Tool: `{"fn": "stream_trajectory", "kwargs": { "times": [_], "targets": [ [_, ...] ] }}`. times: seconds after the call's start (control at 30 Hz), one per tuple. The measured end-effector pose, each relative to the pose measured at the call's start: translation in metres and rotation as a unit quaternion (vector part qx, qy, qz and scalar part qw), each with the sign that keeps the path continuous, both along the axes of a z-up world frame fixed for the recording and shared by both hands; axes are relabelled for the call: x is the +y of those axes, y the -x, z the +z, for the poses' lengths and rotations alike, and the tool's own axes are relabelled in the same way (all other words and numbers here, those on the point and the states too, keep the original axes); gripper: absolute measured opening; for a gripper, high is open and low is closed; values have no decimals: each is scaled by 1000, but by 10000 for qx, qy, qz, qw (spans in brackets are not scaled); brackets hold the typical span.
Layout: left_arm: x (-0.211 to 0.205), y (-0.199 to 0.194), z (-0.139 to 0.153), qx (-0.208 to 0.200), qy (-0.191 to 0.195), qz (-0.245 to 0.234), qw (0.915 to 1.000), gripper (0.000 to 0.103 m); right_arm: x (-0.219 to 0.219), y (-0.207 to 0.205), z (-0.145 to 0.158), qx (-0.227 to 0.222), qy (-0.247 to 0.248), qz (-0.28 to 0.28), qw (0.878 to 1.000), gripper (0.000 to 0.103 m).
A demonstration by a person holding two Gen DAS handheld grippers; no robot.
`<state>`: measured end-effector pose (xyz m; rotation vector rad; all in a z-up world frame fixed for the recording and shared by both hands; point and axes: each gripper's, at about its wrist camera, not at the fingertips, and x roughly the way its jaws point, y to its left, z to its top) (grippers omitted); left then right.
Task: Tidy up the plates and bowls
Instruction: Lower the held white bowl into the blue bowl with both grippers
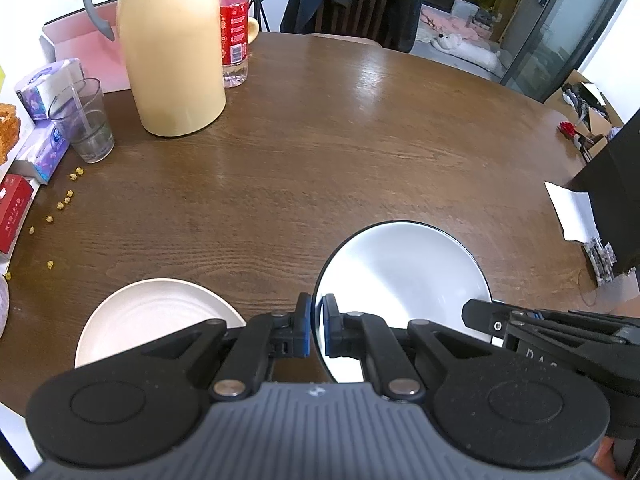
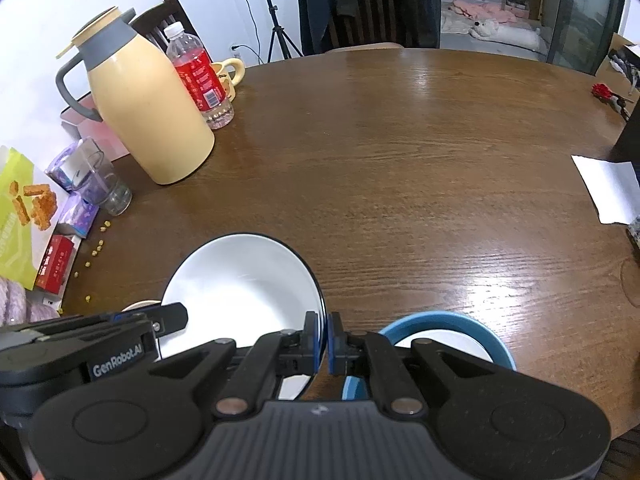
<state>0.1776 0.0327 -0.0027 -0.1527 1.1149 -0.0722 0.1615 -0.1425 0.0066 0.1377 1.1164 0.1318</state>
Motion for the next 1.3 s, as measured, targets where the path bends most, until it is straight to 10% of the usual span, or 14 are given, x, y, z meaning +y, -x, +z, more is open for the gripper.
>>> {"fn": "stream_trajectory", "kwargs": {
  "times": [1.3],
  "targets": [
    [-52, 8, 2, 21, 96, -775, 9969, 6, -55, 40, -2, -18, 3, -816, 9967, 4]
  ]
}}
